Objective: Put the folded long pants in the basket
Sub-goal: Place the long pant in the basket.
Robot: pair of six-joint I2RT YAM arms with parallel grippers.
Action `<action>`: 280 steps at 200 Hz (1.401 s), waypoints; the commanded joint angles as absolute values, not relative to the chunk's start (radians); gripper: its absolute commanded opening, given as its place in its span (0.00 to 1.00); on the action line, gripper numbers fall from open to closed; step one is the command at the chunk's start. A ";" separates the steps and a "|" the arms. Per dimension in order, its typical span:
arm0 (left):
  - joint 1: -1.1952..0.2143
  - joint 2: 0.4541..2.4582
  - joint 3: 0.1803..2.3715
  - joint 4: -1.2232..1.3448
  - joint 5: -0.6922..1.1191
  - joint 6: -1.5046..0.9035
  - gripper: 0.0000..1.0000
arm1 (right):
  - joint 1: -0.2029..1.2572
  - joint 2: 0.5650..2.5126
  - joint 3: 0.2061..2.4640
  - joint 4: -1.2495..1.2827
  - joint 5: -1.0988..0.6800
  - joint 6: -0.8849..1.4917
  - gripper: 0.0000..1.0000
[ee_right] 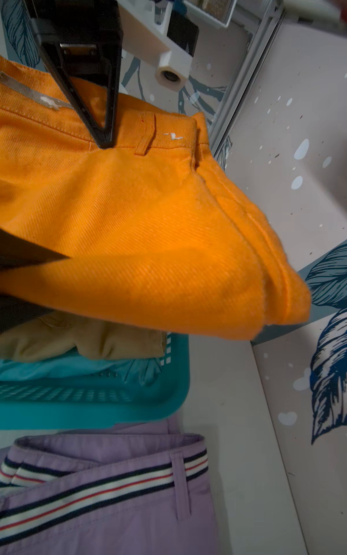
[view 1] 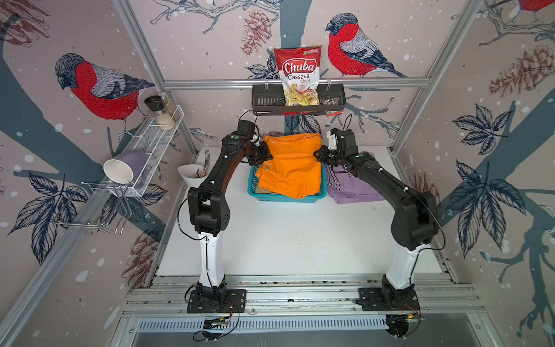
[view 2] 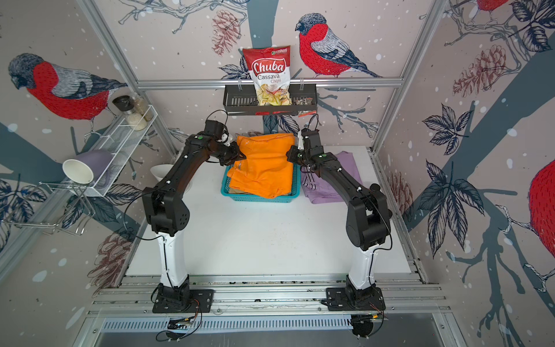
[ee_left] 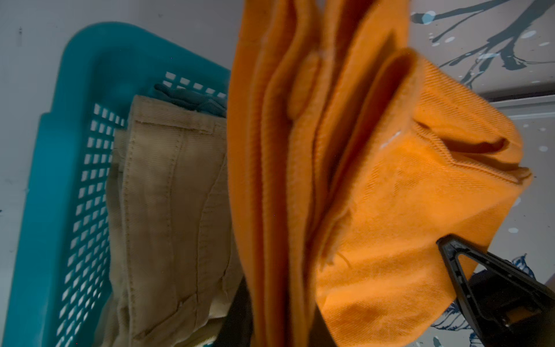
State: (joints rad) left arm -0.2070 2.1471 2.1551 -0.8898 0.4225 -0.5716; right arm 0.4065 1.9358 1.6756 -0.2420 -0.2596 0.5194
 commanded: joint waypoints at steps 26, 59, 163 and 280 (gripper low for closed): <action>-0.181 2.138 2.054 -0.888 0.270 -0.498 0.00 | 0.397 2.039 1.730 -0.221 -0.197 0.471 0.00; -0.176 2.146 2.024 -0.843 0.311 -0.484 0.00 | 0.388 2.078 1.705 -0.210 -0.169 0.441 0.00; -0.144 2.212 1.997 -0.842 0.319 -0.478 0.00 | 0.369 2.122 1.684 -0.215 -0.155 0.434 0.00; -0.104 2.236 1.982 -0.813 0.417 -0.495 0.00 | 0.444 2.027 1.613 -0.354 -0.001 0.494 0.00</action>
State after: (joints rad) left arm -0.1322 2.2292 1.9915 -0.7891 0.5762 -0.4797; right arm 0.4286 2.0506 1.6394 -0.2398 -0.2256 0.5003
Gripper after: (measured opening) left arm 0.207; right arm 0.150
